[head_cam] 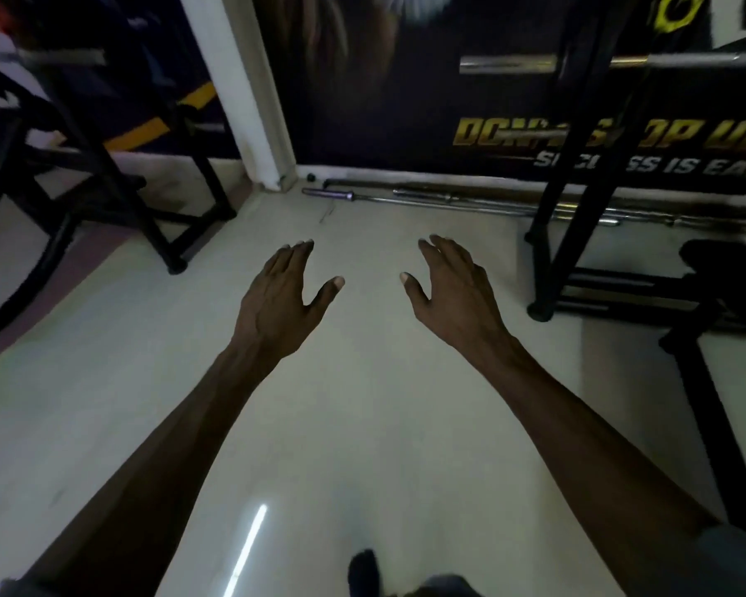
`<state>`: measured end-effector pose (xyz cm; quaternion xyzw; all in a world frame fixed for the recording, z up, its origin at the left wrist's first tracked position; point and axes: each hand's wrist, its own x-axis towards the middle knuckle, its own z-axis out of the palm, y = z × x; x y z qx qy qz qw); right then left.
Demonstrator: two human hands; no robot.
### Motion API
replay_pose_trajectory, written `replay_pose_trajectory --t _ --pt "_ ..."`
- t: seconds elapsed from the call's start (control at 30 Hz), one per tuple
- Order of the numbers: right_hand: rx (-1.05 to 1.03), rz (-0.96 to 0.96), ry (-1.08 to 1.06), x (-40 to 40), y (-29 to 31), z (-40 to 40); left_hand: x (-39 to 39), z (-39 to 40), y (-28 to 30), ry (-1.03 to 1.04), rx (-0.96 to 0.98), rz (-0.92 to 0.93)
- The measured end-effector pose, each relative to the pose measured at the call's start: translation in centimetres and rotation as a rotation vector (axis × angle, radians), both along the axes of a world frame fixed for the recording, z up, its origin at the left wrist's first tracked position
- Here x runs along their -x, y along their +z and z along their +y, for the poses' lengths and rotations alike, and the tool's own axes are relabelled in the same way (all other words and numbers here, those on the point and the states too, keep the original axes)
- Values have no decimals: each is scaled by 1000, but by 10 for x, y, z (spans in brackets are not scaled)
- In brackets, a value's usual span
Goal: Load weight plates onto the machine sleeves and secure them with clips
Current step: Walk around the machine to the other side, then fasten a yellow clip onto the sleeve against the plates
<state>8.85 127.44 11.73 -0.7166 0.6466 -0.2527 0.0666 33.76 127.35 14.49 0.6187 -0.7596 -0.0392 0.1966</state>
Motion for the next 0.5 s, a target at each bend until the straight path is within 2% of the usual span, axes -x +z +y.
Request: replay_pose_trajectory --t 0.3,0.5 --pt "121 11 -303 41 30 -187 61 -252 25 -282 66 28" --pt "123 23 -393 87 44 -316 122 -401 44 -387 78 54"
